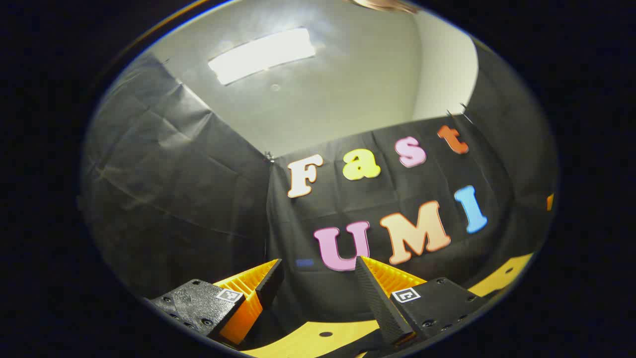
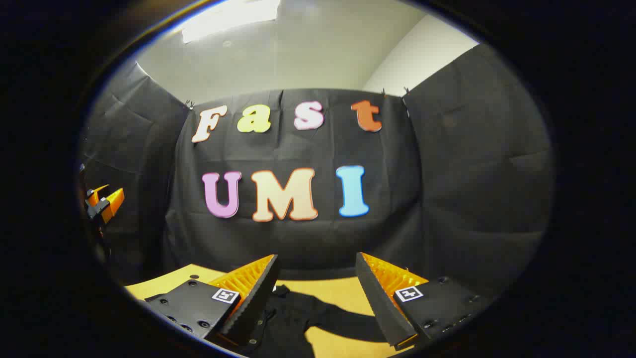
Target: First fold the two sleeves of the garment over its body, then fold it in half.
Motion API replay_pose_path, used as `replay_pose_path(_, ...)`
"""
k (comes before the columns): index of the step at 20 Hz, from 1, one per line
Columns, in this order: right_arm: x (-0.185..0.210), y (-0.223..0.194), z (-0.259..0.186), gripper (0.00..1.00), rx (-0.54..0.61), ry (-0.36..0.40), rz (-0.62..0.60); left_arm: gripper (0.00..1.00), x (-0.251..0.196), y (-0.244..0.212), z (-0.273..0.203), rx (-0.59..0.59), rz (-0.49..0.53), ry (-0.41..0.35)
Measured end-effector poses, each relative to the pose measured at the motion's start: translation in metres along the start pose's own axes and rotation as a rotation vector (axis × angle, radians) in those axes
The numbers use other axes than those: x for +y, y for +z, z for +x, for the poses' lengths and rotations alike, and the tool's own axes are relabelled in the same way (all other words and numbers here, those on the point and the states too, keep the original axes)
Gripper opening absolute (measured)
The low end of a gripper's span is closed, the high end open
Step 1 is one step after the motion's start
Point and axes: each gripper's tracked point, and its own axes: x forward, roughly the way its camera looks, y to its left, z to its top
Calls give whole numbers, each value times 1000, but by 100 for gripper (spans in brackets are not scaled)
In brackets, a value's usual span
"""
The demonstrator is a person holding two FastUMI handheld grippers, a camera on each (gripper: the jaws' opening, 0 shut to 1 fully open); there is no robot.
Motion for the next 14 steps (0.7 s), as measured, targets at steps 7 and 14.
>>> replay_pose_path(7,18,-11,7,97,12,36,-4,95,-51,-77,-39,294,-213,-111)
replay_pose_path(14,2,-16,-9,94,33,-55,-20,99,-31,-81,-30,270,-155,-97)
